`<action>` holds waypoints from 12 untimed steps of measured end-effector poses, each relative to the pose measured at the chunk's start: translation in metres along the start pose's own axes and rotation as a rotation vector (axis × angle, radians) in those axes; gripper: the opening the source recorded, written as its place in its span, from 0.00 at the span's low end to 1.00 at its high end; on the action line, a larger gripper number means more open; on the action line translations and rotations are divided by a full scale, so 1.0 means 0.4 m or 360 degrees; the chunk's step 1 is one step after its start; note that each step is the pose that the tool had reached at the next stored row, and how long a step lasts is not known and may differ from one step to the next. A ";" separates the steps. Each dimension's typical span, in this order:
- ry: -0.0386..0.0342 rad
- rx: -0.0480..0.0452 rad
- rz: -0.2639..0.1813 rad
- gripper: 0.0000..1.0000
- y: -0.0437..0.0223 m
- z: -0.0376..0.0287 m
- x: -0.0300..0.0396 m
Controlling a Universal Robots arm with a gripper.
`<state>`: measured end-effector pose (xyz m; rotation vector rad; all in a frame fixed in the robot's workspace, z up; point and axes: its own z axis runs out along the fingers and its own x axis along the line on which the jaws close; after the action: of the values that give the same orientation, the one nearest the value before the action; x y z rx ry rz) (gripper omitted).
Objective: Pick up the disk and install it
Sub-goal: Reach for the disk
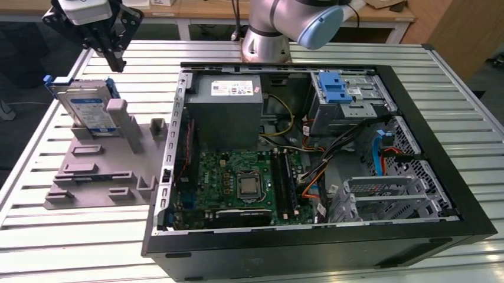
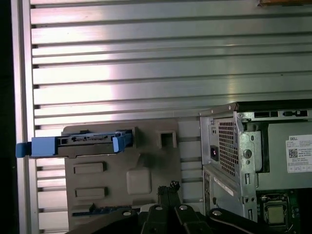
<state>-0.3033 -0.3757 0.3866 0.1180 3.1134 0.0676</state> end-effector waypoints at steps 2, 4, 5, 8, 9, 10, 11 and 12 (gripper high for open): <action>0.0000 0.0000 0.0000 0.11 0.000 0.000 0.004; 0.0000 0.0000 0.0000 0.11 0.000 0.000 0.008; 0.0000 0.0000 0.0000 0.11 -0.001 0.000 0.010; 0.0000 0.0000 0.0000 0.11 -0.001 0.000 0.016; 0.0000 0.0000 0.0000 0.11 -0.001 0.000 0.018; 0.0000 0.0000 0.0000 0.11 -0.001 0.000 0.020; 0.0000 0.0000 0.0000 0.11 -0.001 0.000 0.021; 0.0000 0.0000 0.0000 0.11 -0.001 0.000 0.021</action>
<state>-0.3117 -0.3755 0.3862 0.1178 3.1134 0.0677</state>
